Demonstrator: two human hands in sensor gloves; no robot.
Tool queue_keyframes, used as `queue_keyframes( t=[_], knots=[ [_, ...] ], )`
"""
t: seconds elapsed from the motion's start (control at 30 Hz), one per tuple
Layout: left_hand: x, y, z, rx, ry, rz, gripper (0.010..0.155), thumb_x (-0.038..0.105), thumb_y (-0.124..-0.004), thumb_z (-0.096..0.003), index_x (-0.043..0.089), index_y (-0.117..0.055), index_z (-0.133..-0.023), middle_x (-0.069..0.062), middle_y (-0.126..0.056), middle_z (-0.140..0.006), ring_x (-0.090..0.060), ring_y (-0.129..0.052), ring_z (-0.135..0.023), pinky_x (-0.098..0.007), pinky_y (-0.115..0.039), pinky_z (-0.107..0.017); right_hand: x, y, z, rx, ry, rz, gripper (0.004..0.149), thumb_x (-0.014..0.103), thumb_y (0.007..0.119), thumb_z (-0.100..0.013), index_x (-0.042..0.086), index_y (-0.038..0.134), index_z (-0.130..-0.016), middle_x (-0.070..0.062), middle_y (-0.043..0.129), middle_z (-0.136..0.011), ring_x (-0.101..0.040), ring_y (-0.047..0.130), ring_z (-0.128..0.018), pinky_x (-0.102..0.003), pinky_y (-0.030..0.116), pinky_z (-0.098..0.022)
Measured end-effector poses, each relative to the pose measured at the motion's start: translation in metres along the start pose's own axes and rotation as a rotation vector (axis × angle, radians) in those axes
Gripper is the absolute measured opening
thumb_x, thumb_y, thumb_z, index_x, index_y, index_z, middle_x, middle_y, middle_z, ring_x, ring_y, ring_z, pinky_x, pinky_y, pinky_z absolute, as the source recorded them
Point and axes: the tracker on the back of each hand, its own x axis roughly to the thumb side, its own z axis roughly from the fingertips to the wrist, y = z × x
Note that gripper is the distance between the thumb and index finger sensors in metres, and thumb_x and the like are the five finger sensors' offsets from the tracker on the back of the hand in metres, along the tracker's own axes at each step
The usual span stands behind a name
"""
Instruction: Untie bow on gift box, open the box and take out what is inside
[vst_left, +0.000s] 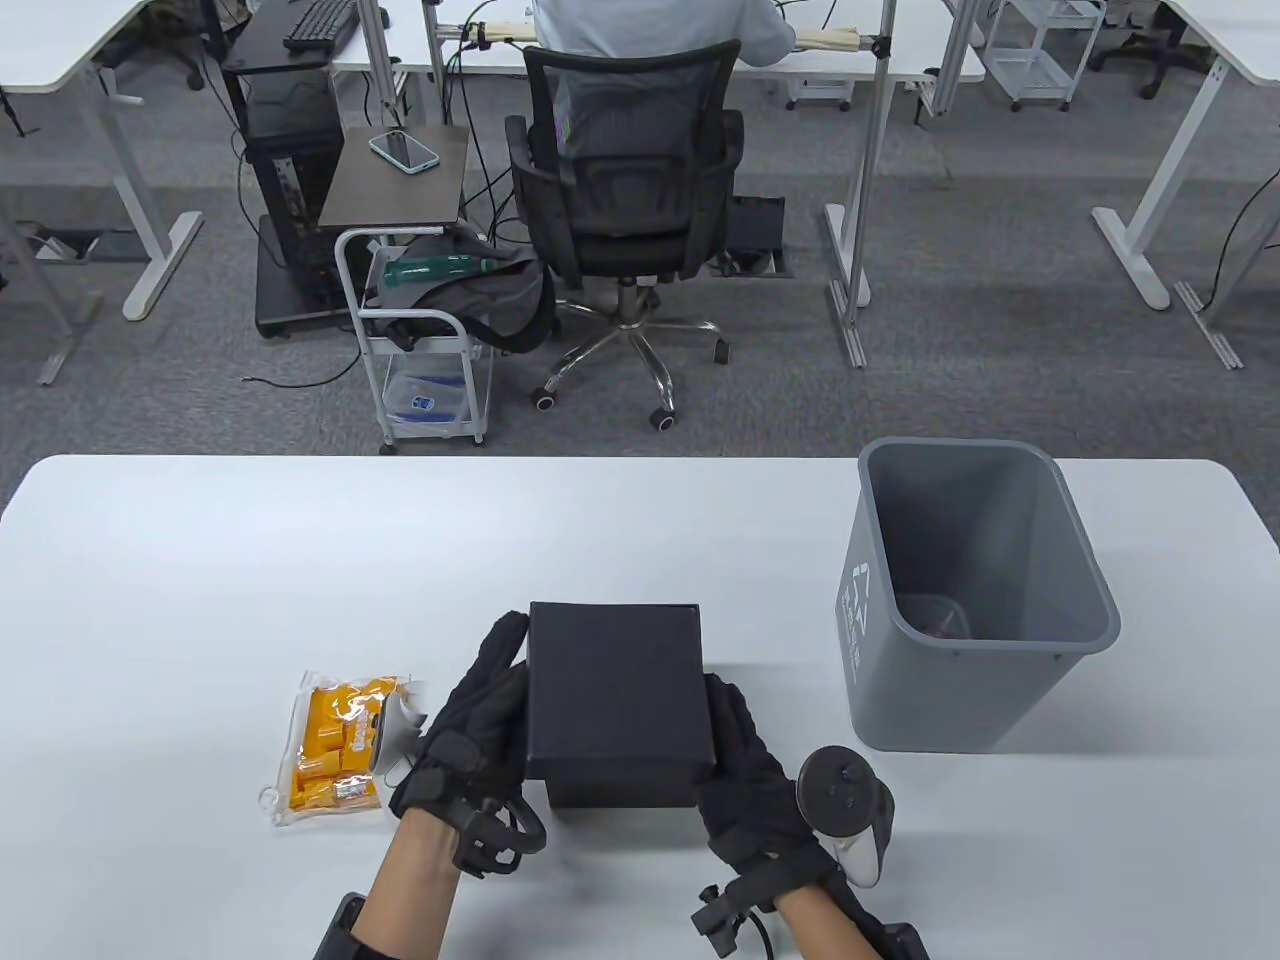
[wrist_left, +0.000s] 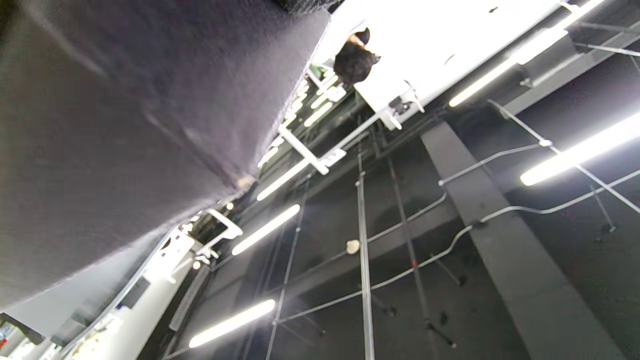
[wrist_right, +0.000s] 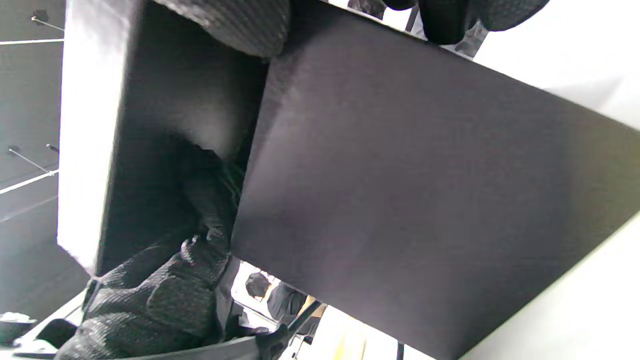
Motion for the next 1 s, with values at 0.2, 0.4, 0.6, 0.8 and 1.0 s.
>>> queue_keyframes(
  t=[0.2, 0.4, 0.6, 0.8, 1.0],
  knots=[
    [0.003, -0.009, 0.001, -0.058, -0.036, -0.139, 0.07, 0.024, -0.062, -0.0675, 0.013, -0.015, -0.117, -0.028, -0.029, -0.119, -0.042, -0.069, -0.097, -0.049, -0.068, -0.073, 0.001, -0.002, 0.0, 0.009, 0.002, -0.026, 0.066, 0.033, 0.062, -0.063, 0.019, 0.031, -0.119, -0.031, 0.027, -0.115, -0.058, 0.051, -0.096, -0.065, 0.054, -0.069],
    [0.02, -0.032, 0.004, -0.152, 0.01, -0.367, 0.107, 0.043, -0.087, -0.0578, 0.011, -0.001, -0.114, -0.031, -0.009, -0.118, -0.044, -0.066, -0.096, -0.048, -0.069, -0.071, 0.005, -0.007, 0.0, 0.031, 0.003, -0.046, 0.068, 0.032, 0.063, -0.063, 0.022, 0.026, -0.119, -0.031, 0.026, -0.116, -0.059, 0.052, -0.095, -0.066, 0.055, -0.068],
    [0.047, -0.073, 0.014, -0.174, 0.109, -0.526, 0.113, 0.042, -0.091, -0.0545, 0.008, 0.001, -0.111, -0.033, -0.004, -0.116, -0.038, -0.079, -0.083, -0.042, -0.078, -0.062, 0.006, -0.009, -0.001, 0.044, 0.001, -0.054, 0.073, 0.031, 0.068, -0.062, 0.023, 0.023, -0.118, -0.031, 0.026, -0.116, -0.059, 0.054, -0.095, -0.065, 0.057, -0.067],
    [0.07, -0.099, 0.012, -0.191, 0.204, -0.912, 0.116, 0.05, -0.089, -0.0555, 0.004, 0.004, -0.109, -0.033, 0.004, -0.116, -0.041, -0.079, -0.08, -0.044, -0.078, -0.058, 0.007, -0.005, -0.001, 0.036, 0.004, -0.042, 0.072, 0.032, 0.066, -0.063, 0.022, 0.021, -0.118, -0.031, 0.027, -0.115, -0.057, 0.057, -0.093, -0.063, 0.059, -0.066],
    [0.089, -0.114, 0.008, -0.122, 0.135, -1.229, 0.101, 0.051, -0.082, -0.0584, -0.002, -0.015, -0.112, -0.041, -0.02, -0.117, -0.032, -0.094, -0.06, -0.035, -0.087, -0.041, 0.012, -0.004, -0.002, 0.012, 0.015, -0.01, 0.071, 0.032, 0.065, -0.063, 0.021, 0.021, -0.118, -0.032, 0.029, -0.115, -0.057, 0.06, -0.091, -0.062, 0.061, -0.065]
  ],
)
